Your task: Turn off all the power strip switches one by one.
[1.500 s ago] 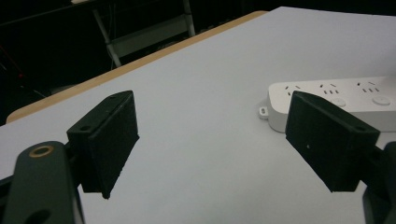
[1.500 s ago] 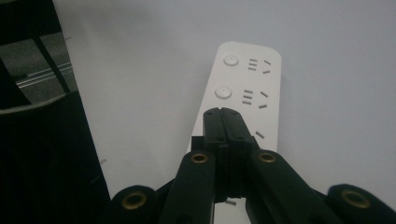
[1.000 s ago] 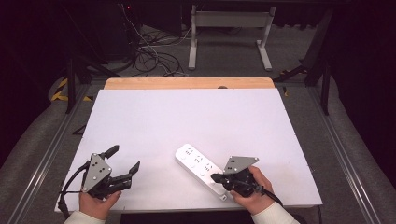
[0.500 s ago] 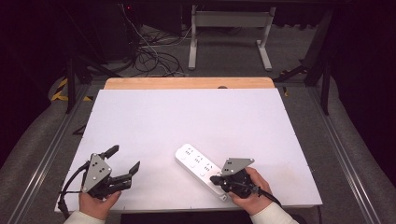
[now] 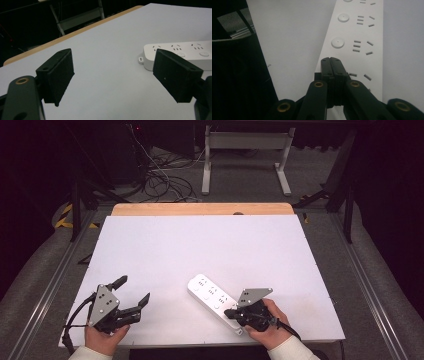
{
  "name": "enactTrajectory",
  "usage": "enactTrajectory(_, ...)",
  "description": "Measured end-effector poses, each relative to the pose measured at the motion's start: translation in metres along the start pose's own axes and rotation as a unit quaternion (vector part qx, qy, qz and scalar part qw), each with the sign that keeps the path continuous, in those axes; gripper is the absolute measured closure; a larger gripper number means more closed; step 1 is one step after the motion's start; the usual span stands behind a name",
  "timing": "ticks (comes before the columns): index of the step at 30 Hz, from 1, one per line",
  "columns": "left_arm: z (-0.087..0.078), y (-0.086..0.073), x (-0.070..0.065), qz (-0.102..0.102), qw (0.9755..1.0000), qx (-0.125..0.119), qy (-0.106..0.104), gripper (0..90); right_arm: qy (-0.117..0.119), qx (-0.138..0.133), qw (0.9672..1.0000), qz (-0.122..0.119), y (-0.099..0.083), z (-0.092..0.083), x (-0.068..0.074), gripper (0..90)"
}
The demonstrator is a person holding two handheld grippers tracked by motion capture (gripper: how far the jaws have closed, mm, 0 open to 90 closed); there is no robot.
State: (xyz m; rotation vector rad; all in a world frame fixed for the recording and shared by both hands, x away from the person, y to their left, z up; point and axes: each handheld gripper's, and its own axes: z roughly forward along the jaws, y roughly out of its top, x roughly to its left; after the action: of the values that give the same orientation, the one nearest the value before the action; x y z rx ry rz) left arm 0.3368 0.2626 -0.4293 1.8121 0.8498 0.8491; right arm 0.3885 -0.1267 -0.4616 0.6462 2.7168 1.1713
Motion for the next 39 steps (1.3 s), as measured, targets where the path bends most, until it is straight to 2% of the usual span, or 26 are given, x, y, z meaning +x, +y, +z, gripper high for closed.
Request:
enactTrajectory(18,0.001,0.000,-0.002,-0.003,1.0000,0.000,-0.001,17.6,0.003,0.007,0.9999,0.015,0.001,0.002,-0.001,90.0)
enactTrajectory(21,0.001,0.000,-0.001,-0.004,1.0000,0.001,-0.001,17.7,-0.003,0.008,0.9999,0.006,0.003,0.002,0.001,90.0)
enactTrajectory(22,0.001,0.000,-0.001,-0.004,1.0000,0.001,-0.001,17.6,-0.007,-0.001,1.0000,0.000,0.003,0.000,0.002,90.0)
enactTrajectory(23,0.001,0.000,-0.001,-0.003,1.0000,0.002,-0.001,17.6,-0.022,0.007,0.9997,-0.009,0.005,-0.002,0.004,90.0)
enactTrajectory(24,0.001,0.000,-0.001,-0.003,1.0000,0.002,-0.001,17.6,-0.025,-0.006,0.9995,-0.019,0.007,-0.005,0.006,90.0)
enactTrajectory(26,0.002,0.000,0.000,-0.004,1.0000,0.001,-0.001,17.6,-0.016,-0.057,0.9980,-0.020,0.013,-0.019,0.010,90.0)
enactTrajectory(27,0.002,0.000,0.000,-0.005,1.0000,0.000,-0.002,17.7,-0.019,-0.074,0.9968,-0.022,0.016,-0.024,0.011,90.0)
enactTrajectory(30,0.004,0.000,0.000,-0.004,1.0000,0.003,-0.003,17.6,-0.032,-0.082,0.9957,-0.030,0.019,-0.029,0.012,90.0)
enactTrajectory(32,0.003,0.000,0.000,0.001,1.0000,0.002,-0.001,17.6,-0.029,-0.084,0.9957,-0.026,0.017,-0.028,0.008,90.0)
enactTrajectory(33,0.002,0.000,-0.001,-0.003,1.0000,0.002,-0.002,17.6,-0.031,-0.083,0.9957,-0.026,0.017,-0.028,0.007,89.5)
enactTrajectory(34,0.002,0.000,-0.001,-0.003,1.0000,0.002,-0.002,17.7,-0.033,-0.086,0.9953,-0.028,0.017,-0.028,0.006,82.7)
enactTrajectory(36,0.002,0.000,0.000,-0.005,1.0000,0.001,-0.002,17.6,-0.032,-0.100,0.9940,-0.032,0.018,-0.029,0.004,77.8)
enactTrajectory(39,0.002,0.000,0.000,-0.006,1.0000,0.000,-0.003,17.7,-0.033,-0.121,0.9915,-0.036,0.019,-0.033,0.000,61.8)
